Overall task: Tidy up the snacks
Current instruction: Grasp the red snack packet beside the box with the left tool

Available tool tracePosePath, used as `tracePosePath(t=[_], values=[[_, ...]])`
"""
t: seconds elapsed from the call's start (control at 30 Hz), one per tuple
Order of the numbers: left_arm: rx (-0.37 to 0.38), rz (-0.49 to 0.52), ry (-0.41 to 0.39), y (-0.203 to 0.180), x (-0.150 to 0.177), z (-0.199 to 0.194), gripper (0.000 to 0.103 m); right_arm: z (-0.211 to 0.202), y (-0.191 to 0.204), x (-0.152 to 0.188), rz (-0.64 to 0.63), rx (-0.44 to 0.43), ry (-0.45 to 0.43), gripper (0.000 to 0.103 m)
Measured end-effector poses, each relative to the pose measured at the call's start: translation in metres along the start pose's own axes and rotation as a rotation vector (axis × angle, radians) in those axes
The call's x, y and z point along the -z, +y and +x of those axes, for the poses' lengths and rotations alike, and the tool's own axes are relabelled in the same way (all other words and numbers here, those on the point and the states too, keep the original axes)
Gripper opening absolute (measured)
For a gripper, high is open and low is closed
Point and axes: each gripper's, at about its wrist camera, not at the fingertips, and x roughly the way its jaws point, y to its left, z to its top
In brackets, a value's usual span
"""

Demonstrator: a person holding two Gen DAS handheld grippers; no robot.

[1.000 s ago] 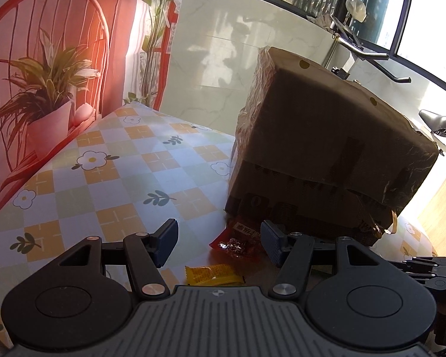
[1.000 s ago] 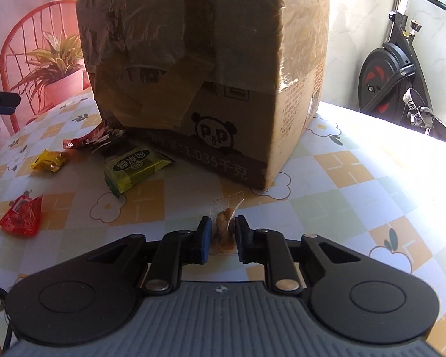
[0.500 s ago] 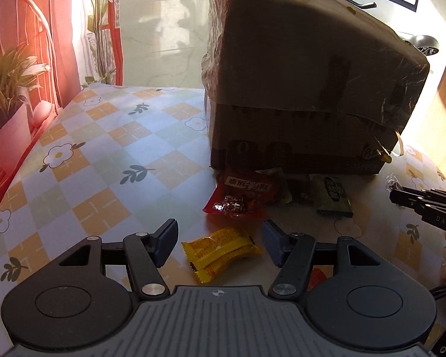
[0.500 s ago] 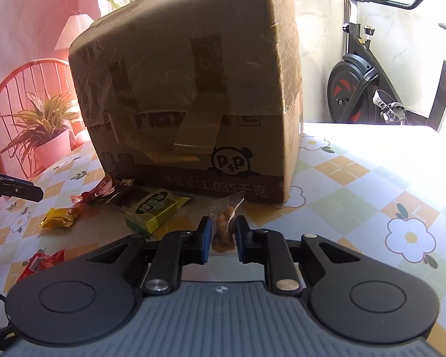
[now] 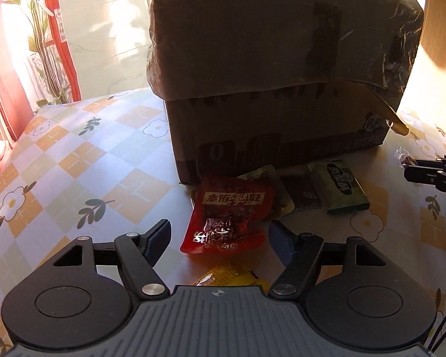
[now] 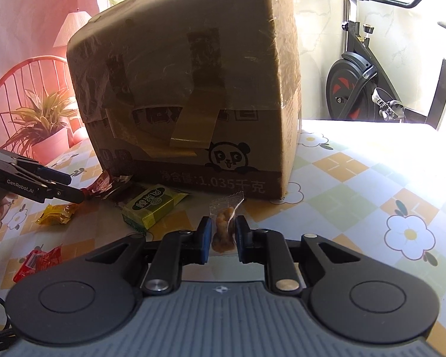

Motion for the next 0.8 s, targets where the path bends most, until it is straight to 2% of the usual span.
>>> tracePosePath(t=[0.13, 0.27, 0.37, 0.53, 0.6, 0.7, 0.8], values=[[0.006, 0.01, 0.011, 0.002, -0.005, 0.013, 0.075, 0.001, 0.001, 0.0, -0.007, -0.003, 0.008, 0.019], [0.023, -0.023, 0.037, 0.003, -0.004, 0.026, 0.075, 0.002, 0.002, 0.0, -0.014, -0.002, 0.013, 0.019], [0.012, -0.035, 0.019, 0.004, -0.003, 0.028, 0.074, 0.003, 0.001, 0.0, -0.009, -0.002, 0.016, 0.019], [0.029, -0.089, 0.003, 0.009, 0.0, 0.023, 0.063, 0.004, 0.002, 0.0, -0.01, 0.0, 0.022, 0.019], [0.037, -0.102, -0.021, 0.009, 0.003, 0.016, 0.049, 0.003, 0.001, 0.0, -0.006, 0.003, 0.018, 0.019], [0.003, -0.08, -0.023, 0.005, 0.01, 0.005, 0.046, 0.003, 0.0, 0.0, 0.003, 0.008, 0.015, 0.019], [-0.005, -0.104, -0.041, 0.01, 0.02, -0.011, 0.043, 0.003, 0.002, 0.0, -0.005, 0.012, 0.017, 0.019]])
